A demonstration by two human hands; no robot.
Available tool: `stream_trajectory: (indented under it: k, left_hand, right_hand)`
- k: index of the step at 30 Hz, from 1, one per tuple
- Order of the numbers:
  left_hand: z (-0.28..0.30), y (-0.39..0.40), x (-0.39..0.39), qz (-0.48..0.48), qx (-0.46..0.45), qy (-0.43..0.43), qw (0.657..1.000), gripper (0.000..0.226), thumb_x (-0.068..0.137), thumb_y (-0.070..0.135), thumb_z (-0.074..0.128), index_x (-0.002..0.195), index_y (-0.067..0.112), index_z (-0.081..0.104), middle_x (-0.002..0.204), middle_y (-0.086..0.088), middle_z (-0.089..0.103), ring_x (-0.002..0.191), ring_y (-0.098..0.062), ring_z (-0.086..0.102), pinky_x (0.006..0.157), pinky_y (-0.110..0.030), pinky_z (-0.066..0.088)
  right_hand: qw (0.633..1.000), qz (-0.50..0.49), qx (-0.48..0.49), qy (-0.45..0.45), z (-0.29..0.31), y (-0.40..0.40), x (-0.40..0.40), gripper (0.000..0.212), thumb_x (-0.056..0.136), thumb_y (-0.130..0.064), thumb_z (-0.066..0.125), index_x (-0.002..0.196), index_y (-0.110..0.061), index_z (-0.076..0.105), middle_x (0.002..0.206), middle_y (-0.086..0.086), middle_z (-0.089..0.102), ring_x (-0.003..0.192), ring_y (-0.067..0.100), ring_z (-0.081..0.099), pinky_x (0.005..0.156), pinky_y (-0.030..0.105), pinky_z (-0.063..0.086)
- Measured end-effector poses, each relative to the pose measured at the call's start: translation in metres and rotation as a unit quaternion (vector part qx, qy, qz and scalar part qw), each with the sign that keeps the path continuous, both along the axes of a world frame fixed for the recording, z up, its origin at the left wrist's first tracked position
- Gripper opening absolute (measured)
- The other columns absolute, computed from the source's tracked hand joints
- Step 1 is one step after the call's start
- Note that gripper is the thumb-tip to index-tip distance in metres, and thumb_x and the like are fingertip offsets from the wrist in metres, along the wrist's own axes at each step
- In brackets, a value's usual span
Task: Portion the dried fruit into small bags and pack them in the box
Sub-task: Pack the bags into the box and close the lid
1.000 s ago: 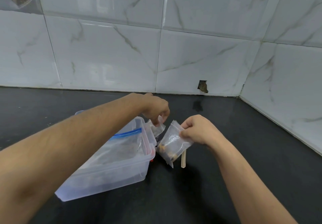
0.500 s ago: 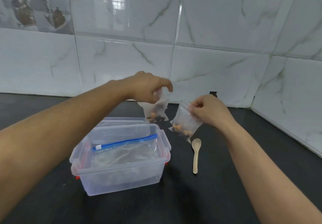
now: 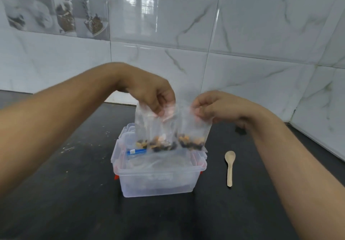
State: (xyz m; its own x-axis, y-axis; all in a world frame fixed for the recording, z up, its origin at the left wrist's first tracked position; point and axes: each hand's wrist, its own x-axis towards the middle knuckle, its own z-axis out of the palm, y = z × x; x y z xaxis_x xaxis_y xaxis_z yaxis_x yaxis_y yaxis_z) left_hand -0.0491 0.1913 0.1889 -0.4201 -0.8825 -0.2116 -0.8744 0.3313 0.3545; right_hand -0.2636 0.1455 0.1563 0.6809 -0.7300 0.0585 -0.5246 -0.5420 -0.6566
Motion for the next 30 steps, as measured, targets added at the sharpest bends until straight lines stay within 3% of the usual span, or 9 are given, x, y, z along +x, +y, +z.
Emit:
stream_trajectory:
  k: [4,7,11,15,18,21,23,27,30]
  left_hand:
    - [-0.051,-0.013,0.02,0.055,0.119,-0.021,0.991,0.022,0.083,-0.002,0.065,0.085,0.02,0.062,0.069,0.008,0.066,0.062,-0.011,0.057,0.055,-0.024,0.045]
    - [-0.082,-0.018,0.022,0.074,0.12,-0.076,0.987,0.027,0.082,-0.001,0.066,0.079,0.024,0.057,0.072,0.006,0.061,0.061,-0.008,0.056,0.055,-0.023,0.046]
    - [-0.098,-0.018,0.007,0.058,0.016,-0.169,0.984,0.018,0.081,0.008,0.069,0.09,0.019,0.058,0.077,0.011,0.054,0.077,-0.014,0.054,0.073,-0.029,0.047]
    - [-0.102,-0.007,-0.002,0.091,-0.088,-0.224,0.966,0.028,0.084,0.022,0.068,0.111,0.018,0.061,0.09,0.009,0.059,0.085,-0.015,0.053,0.073,-0.025,0.037]
    - [-0.101,0.006,0.002,0.127,-0.184,-0.228,0.948,0.026,0.087,0.032,0.063,0.112,0.025,0.061,0.107,0.007,0.067,0.097,-0.015,0.06,0.077,-0.027,0.045]
    - [-0.103,0.022,0.001,0.146,-0.249,-0.203,0.936,0.014,0.09,0.026,0.054,0.1,0.028,0.064,0.101,0.006,0.068,0.092,-0.016,0.061,0.075,-0.03,0.049]
    - [-0.111,0.029,-0.003,0.147,-0.216,-0.214,0.941,0.017,0.089,0.027,0.053,0.102,0.029,0.064,0.104,0.005,0.068,0.095,-0.018,0.061,0.078,-0.033,0.05]
    - [-0.127,0.032,-0.006,0.168,-0.155,-0.241,0.943,0.031,0.089,0.035,0.054,0.12,0.028,0.058,0.12,0.001,0.062,0.11,-0.022,0.058,0.087,-0.036,0.049]
    - [-0.135,0.034,-0.006,0.164,-0.183,-0.257,0.935,0.023,0.091,0.032,0.048,0.106,0.021,0.061,0.109,-0.003,0.065,0.105,-0.024,0.059,0.082,-0.035,0.05]
  right_hand:
    - [0.989,0.072,0.061,0.117,-0.026,-0.003,0.024,0.02,0.091,0.004,0.045,0.09,-0.003,0.063,0.079,0.006,0.056,0.076,0.019,0.047,0.068,0.032,0.037]
    - [0.972,0.107,-0.009,0.208,-0.045,-0.004,0.047,0.019,0.087,0.003,0.046,0.095,0.006,0.063,0.077,0.004,0.055,0.073,0.018,0.047,0.068,0.031,0.039]
    - [0.937,0.025,-0.175,0.302,-0.067,-0.008,0.067,0.024,0.088,-0.005,0.047,0.101,-0.014,0.064,0.095,0.001,0.064,0.084,0.02,0.056,0.077,0.037,0.032]
    - [0.861,-0.068,-0.395,0.313,-0.084,0.003,0.067,0.027,0.083,-0.001,0.048,0.063,-0.018,0.042,0.063,-0.003,0.045,0.056,0.017,0.038,0.072,0.037,0.023]
    - [0.843,-0.072,-0.465,0.259,-0.089,0.01,0.06,0.019,0.084,-0.004,0.056,0.072,-0.017,0.051,0.07,-0.003,0.043,0.064,0.019,0.039,0.067,0.035,0.023]
    - [0.89,-0.021,-0.411,0.196,-0.087,0.011,0.053,0.032,0.087,-0.006,0.058,0.111,-0.026,0.064,0.097,-0.002,0.063,0.088,0.022,0.057,0.065,0.032,0.036]
    - [0.923,0.021,-0.325,0.203,-0.086,0.015,0.052,0.035,0.09,-0.02,0.059,0.124,-0.028,0.059,0.114,-0.002,0.065,0.106,0.021,0.058,0.078,0.033,0.046]
    - [0.924,0.053,-0.241,0.294,-0.096,0.015,0.056,0.038,0.089,-0.025,0.06,0.127,-0.021,0.058,0.125,0.005,0.061,0.118,0.027,0.053,0.094,0.043,0.047]
    - [0.919,0.048,-0.229,0.318,-0.099,0.01,0.058,0.034,0.086,-0.013,0.059,0.12,-0.011,0.061,0.12,0.01,0.063,0.113,0.03,0.056,0.091,0.045,0.05]
